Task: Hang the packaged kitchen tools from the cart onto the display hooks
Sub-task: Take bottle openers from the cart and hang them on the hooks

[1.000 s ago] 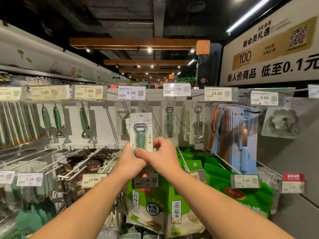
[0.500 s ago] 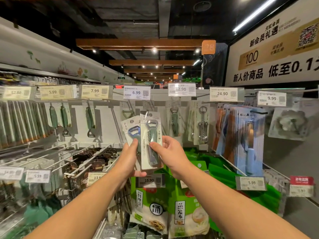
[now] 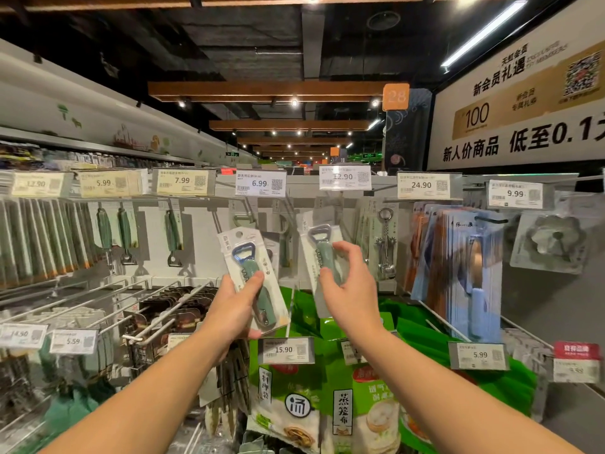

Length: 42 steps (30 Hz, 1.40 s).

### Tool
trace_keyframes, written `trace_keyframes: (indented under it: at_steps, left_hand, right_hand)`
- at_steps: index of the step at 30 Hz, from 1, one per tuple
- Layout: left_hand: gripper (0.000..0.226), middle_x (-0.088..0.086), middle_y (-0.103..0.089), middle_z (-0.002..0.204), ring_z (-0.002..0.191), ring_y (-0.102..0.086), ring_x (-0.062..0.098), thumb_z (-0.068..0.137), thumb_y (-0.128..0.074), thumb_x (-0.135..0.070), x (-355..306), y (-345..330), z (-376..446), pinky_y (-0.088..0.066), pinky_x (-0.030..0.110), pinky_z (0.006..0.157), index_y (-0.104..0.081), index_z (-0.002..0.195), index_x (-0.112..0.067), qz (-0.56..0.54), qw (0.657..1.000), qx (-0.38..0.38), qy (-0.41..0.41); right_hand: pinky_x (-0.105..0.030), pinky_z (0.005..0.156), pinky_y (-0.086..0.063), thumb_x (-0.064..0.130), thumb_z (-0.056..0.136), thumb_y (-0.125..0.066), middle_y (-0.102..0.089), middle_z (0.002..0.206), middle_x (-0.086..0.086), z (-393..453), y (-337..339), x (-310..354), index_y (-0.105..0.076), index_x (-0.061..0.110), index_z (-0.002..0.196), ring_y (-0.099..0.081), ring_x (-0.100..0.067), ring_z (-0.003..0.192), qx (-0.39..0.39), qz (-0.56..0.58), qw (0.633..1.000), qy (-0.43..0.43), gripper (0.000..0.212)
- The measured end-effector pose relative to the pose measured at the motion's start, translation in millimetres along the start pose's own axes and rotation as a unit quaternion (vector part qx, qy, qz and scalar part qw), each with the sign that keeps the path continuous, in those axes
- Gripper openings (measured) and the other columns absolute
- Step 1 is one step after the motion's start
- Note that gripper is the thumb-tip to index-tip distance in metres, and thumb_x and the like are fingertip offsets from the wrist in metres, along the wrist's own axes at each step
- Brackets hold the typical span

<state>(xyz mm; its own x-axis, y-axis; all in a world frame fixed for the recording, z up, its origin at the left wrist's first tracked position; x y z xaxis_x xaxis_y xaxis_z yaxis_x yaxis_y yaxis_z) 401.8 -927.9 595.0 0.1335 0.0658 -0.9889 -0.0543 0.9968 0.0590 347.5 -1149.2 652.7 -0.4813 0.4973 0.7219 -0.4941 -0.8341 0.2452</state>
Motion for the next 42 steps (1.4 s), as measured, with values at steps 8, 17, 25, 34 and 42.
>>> trace_keyframes:
  at_steps: [8, 17, 25, 34, 42]
  left_hand:
    - [0.034, 0.002, -0.07, 0.116, 0.096, -0.075, 0.029, 0.104, -0.057, -0.05, 2, 0, 1, -0.051, 0.027, 0.043, -0.05, 0.128, -0.027, 0.035, 0.999, -0.009, -0.019]
    - [0.035, 0.004, -0.069, 0.118, 0.09, -0.072, 0.023, 0.105, -0.055, -0.049, -3, -7, 1, -0.051, 0.026, 0.043, -0.049, 0.13, -0.025, 0.04, 0.999, 0.014, -0.035]
    - [0.035, 0.004, -0.068, 0.12, 0.09, -0.07, 0.023, 0.105, -0.055, -0.049, -6, -11, 7, -0.052, 0.025, 0.046, -0.048, 0.131, -0.026, 0.039, 0.998, 0.024, -0.047]
    - [0.031, 0.0, -0.067, 0.12, 0.1, -0.071, 0.022, 0.106, -0.054, -0.048, -9, -22, 8, -0.055, 0.025, 0.05, -0.047, 0.13, -0.03, 0.043, 0.997, 0.033, -0.05]
    - [0.031, -0.003, -0.066, 0.12, 0.101, -0.069, 0.018, 0.106, -0.054, -0.046, -16, -22, 16, -0.056, 0.024, 0.051, -0.048, 0.131, -0.028, 0.037, 0.997, 0.026, -0.055]
  right_hand:
    - [-0.03, 0.1, -0.045, 0.023, 0.083, -0.075, -0.051, 0.124, 0.009, 1, 21, -4, -0.042, 0.037, 0.127, -0.053, -0.009, 0.115, -0.065, -0.021, 0.997, 0.028, 0.057]
    - [-0.024, 0.1, -0.033, 0.025, 0.089, -0.075, -0.049, 0.131, 0.009, 19, 34, 3, -0.047, 0.031, 0.137, -0.046, -0.004, 0.118, -0.093, -0.025, 0.995, 0.021, 0.056]
    - [-0.034, 0.102, -0.045, 0.026, 0.092, -0.07, -0.044, 0.127, 0.002, 48, 11, -25, -0.045, 0.025, 0.148, -0.054, -0.019, 0.116, -0.029, -0.05, 0.997, -0.056, 0.061]
    - [-0.03, 0.054, -0.045, -0.006, 0.092, -0.06, -0.055, 0.141, 0.0, 104, -21, -71, -0.036, 0.028, 0.157, -0.057, -0.019, 0.065, 0.071, 0.053, 0.977, -0.195, 0.078]
    - [-0.026, 0.057, -0.047, 0.008, 0.099, -0.062, -0.066, 0.12, -0.002, 104, -5, -69, -0.052, 0.021, 0.144, -0.052, -0.011, 0.059, 0.029, -0.011, 0.984, -0.177, 0.048]
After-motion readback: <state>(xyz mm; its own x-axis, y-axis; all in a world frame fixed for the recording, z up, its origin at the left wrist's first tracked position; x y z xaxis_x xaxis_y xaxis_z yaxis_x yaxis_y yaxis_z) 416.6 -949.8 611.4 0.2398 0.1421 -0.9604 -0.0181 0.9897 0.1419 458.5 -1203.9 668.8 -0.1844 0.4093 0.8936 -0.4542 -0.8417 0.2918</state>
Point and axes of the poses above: each hand's wrist, its own z-axis towards the middle knuckle, its own y-axis out of the back of the hand, x = y × z, the point moved 9 cm from there along z, towards the middle knuckle
